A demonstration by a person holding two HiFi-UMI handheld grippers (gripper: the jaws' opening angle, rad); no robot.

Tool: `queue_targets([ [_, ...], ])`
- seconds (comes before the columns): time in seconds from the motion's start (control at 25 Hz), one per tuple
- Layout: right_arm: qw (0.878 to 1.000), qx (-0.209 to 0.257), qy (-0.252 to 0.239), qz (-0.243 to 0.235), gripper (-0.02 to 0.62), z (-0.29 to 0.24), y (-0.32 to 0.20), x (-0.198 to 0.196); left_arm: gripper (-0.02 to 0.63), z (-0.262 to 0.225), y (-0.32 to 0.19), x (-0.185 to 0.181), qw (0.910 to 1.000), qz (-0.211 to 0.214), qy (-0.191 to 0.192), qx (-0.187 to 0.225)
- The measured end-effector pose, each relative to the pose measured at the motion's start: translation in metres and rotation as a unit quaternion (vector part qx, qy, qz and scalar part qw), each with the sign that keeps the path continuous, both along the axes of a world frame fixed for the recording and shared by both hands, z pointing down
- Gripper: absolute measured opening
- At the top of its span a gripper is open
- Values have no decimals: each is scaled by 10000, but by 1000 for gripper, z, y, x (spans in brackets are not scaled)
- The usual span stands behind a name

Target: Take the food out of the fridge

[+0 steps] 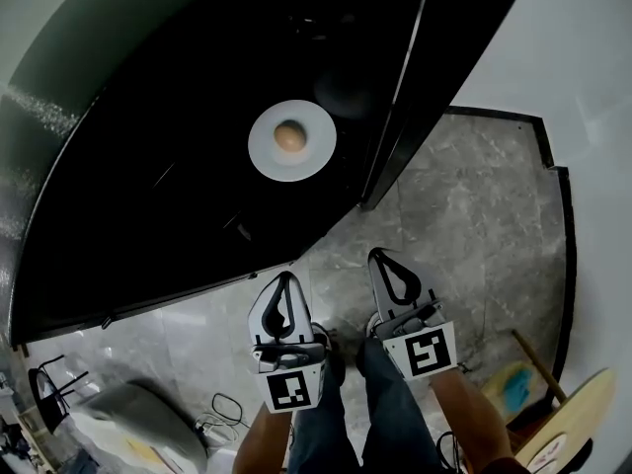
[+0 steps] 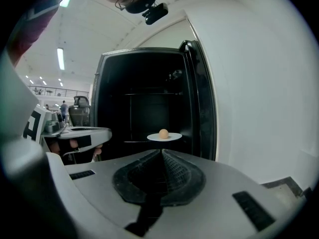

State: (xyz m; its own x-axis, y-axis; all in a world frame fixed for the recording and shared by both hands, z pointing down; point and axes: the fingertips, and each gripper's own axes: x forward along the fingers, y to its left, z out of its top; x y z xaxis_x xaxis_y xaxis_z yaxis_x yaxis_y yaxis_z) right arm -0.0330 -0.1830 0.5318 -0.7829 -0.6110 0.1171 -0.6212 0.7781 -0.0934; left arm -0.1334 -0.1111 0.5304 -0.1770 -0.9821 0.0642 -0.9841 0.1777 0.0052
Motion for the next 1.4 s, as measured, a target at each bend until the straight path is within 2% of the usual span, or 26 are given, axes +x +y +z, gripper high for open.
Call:
queue_targets([
  [0.28, 10000, -29, 31, 28, 21, 18, -4, -5, 14, 15, -2, -3, 10000, -12, 27, -37],
  [0.8, 10000, 1, 53, 14, 23, 20, -10, -16, 14, 16, -12, -10, 10000, -7, -18, 41],
  [1.12, 9994, -309, -130, -29, 23, 24, -15, -20, 14, 14, -12, -10, 9998, 37, -176, 129],
  [1.28, 9986, -439, 210, -216, 23, 35, -13, -22, 13, 16, -12, -11, 10000, -54, -46, 32],
  [1.4, 9978, -599, 171, -231, 23, 38, -14, -27, 12, 15, -11, -13, 9999, -84, -21, 57],
])
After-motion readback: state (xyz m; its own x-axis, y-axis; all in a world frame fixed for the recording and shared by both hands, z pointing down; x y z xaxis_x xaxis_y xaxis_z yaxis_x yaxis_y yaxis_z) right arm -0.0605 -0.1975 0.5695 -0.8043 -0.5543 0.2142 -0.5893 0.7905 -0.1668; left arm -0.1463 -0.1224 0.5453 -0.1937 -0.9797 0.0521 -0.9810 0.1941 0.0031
